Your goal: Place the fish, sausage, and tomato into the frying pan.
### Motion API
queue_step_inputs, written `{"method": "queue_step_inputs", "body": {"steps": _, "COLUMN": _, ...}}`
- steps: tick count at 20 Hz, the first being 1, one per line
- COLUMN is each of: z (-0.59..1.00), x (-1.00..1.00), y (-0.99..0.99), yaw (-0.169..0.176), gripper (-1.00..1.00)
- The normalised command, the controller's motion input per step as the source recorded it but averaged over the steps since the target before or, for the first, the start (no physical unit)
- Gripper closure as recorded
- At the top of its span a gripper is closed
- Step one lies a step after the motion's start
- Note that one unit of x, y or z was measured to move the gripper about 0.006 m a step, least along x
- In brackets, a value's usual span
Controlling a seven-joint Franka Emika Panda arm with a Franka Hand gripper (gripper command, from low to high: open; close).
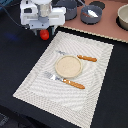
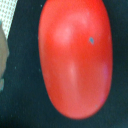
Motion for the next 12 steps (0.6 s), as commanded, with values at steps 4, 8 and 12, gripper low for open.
{"method": "queue_step_inputs", "body": {"steps": 4, "z": -0.47, "x": -0.27, "y": 0.11, "yaw": -0.018, "gripper": -1.0}}
{"method": "queue_step_inputs", "body": {"steps": 8, "z": -0.41, "x": -0.28, "y": 0.16, "yaw": -0.014, "gripper": 1.0}}
{"method": "queue_step_inputs", "body": {"steps": 12, "z": -0.25, "x": -0.18, "y": 0.21, "yaw": -0.007, "gripper": 1.0}}
